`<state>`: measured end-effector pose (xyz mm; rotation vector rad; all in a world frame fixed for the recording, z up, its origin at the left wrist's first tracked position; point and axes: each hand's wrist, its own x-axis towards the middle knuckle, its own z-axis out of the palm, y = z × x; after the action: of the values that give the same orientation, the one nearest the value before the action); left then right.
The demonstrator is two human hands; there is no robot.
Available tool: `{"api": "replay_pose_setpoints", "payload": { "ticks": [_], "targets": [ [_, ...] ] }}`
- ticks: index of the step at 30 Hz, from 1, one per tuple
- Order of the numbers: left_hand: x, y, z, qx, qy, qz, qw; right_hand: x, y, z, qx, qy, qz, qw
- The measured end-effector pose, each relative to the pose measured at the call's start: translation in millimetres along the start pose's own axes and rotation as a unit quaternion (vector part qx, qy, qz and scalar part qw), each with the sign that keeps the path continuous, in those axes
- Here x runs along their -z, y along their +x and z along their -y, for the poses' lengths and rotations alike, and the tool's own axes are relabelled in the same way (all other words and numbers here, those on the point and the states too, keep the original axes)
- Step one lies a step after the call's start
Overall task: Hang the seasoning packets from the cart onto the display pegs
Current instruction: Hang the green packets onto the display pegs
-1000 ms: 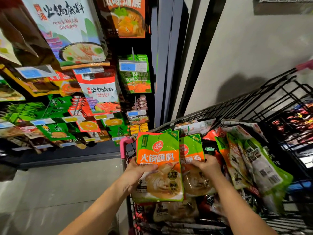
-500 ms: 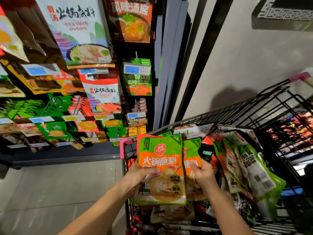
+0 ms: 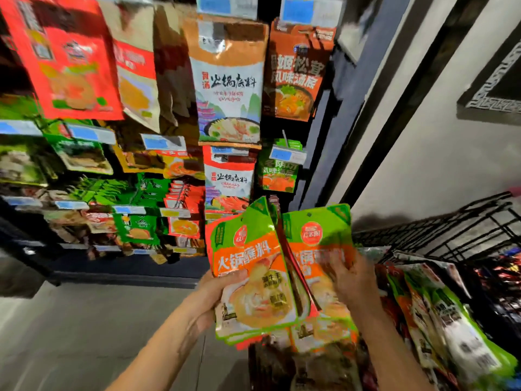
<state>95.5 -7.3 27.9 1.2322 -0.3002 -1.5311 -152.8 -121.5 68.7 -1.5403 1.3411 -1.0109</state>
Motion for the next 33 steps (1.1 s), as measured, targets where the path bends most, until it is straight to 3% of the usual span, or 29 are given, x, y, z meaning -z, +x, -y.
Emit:
{"api": "replay_pose_setpoints", "payload": {
  "ticks": [8,16,27,33],
  "targets": [
    [143,-73,-94,-0.075,-0.106,-0.052,0.99,-132,-29,120,0.126,0.017,0.011,0.992],
    [270,-174,-202,-0.175,-0.178,-0.104,0.963,-295,-68,228,0.148,0.108,0.085,0.979],
    [382,-217,-329,-0.301,-0.296,-0.065,0.904,-477,-43,333,0.209,0.127,0.123,0.962],
    [414,-194,-392,-0.345,-0.303,-0.012,0.888,-557,2,362,0.157,0.19,0.165,0.955]
  ]
}}
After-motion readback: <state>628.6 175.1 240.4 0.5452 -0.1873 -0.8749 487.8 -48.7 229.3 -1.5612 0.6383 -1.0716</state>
